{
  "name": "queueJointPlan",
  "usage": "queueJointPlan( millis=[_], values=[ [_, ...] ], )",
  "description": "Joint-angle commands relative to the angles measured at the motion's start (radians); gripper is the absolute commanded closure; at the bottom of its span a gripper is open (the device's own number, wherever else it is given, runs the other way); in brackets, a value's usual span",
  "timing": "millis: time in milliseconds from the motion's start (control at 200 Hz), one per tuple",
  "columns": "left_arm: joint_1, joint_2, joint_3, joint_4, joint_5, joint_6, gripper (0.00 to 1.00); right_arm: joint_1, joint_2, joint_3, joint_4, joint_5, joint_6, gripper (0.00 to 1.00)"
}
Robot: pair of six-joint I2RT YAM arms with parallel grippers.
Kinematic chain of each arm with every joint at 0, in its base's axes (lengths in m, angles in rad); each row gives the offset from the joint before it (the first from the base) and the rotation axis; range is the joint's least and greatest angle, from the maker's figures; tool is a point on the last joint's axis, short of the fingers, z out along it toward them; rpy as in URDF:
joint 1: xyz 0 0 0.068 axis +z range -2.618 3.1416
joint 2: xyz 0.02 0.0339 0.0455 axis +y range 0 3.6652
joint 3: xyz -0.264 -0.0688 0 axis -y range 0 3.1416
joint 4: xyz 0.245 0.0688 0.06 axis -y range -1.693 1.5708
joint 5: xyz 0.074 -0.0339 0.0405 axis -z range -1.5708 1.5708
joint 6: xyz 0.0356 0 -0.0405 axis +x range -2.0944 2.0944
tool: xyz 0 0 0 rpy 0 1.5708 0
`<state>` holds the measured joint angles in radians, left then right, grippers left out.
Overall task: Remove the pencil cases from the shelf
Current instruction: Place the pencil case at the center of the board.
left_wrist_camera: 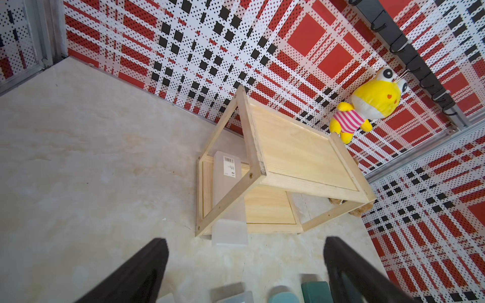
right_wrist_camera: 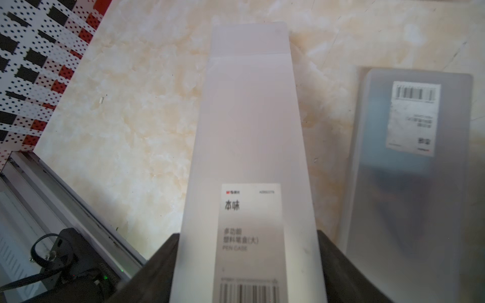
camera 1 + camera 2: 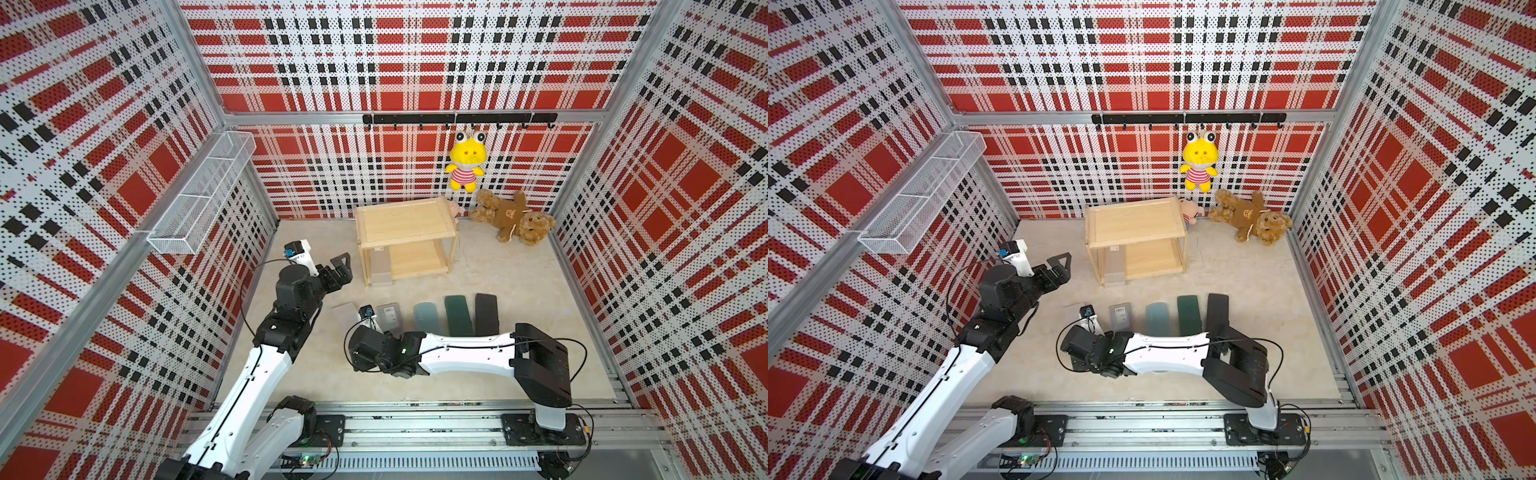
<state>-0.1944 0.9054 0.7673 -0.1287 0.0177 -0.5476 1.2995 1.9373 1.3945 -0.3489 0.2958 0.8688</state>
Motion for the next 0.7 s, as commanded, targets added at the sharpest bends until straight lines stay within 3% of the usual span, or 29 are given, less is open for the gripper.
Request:
queueJointPlan(
  millis=[0, 401, 581, 696],
  values=[
    [0.018, -0.009, -0.011, -0.01, 0.02, 0.024, 0.01, -0.011, 0.038, 0.038, 0.03, -0.055, 0.025, 0.49],
    [0.034, -0.001, -0.034, -0.017, 0.038, 0.025, 0.01, -0.029, 0.185, 0.144, -0.052, -0.155, 0.091, 0.44],
    [0.047, 0.002, -0.034, -0.029, 0.043, 0.042, 0.01, -0.029, 0.159, 0.127, -0.114, -0.077, 0.147, 0.44],
    [0.051, 0.01, -0.039, -0.027, 0.045, 0.042, 0.01, -0.027, 0.126, 0.099, -0.154, -0.032, 0.187, 0.5]
  ],
)
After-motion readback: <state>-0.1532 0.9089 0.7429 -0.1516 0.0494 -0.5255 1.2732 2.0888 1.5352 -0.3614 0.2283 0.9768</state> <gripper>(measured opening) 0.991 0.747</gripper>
